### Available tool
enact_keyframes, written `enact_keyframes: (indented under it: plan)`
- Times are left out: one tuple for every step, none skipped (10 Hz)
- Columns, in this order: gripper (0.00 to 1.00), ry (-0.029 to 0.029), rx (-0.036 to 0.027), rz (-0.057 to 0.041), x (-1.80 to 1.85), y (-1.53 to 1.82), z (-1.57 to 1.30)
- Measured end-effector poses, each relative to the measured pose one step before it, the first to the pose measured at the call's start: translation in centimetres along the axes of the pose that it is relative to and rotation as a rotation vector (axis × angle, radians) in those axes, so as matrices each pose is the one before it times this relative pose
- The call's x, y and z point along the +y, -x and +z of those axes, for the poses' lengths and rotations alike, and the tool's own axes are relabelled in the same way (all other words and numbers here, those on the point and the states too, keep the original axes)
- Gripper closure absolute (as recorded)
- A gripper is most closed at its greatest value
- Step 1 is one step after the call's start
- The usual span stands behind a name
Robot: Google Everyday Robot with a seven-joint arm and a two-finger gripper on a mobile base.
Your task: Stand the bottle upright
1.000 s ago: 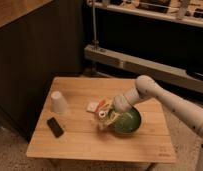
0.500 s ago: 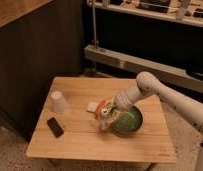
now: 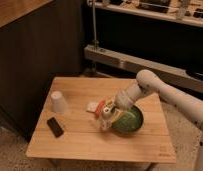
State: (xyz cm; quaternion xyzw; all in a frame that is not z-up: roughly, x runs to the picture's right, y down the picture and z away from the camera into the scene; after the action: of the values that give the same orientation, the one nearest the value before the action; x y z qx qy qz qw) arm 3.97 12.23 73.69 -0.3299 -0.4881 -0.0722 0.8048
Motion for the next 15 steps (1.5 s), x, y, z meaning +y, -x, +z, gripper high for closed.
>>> enact_keyframes:
  plan:
    - [0.66, -0.00142, -0.01159, -0.00193, -0.026, 0.006, 0.185]
    - [0.66, 0.00294, -0.02724, -0.00685, -0.014, 0.050, 0.345]
    - [0.66, 0.01272, -0.02660, -0.01399, -0.250, 0.417, 0.599]
    - [0.66, 0.01398, -0.01103, -0.01333, -0.377, 0.500, 0.512]
    - [0.66, 0.01228, -0.00597, -0.00720, -0.165, 0.262, 0.350]
    - [0.66, 0.01532, -0.00343, -0.00686, -0.115, 0.283, 0.261]
    - [0.66, 0.00972, 0.00061, -0.00577, -0.136, 0.235, 0.130]
    - [0.66, 0.01585, 0.00080, -0.00377, -0.148, 0.193, 0.305]
    - [0.66, 0.02316, -0.00177, -0.00383, -0.292, 0.160, 0.687]
    - [0.66, 0.01448, -0.00122, -0.00142, -0.159, 0.008, 0.454]
    - [0.66, 0.01537, -0.00142, -0.00184, -0.166, -0.027, 0.466]
    - [0.66, 0.01430, -0.00170, -0.00322, -0.164, 0.002, 0.425]
    - [0.66, 0.01692, -0.00019, -0.00459, -0.209, 0.047, 0.448]
    - [0.66, 0.01405, 0.00154, -0.00333, -0.186, 0.086, 0.275]
    - [0.66, 0.00966, 0.00134, -0.00245, -0.138, 0.060, 0.160]
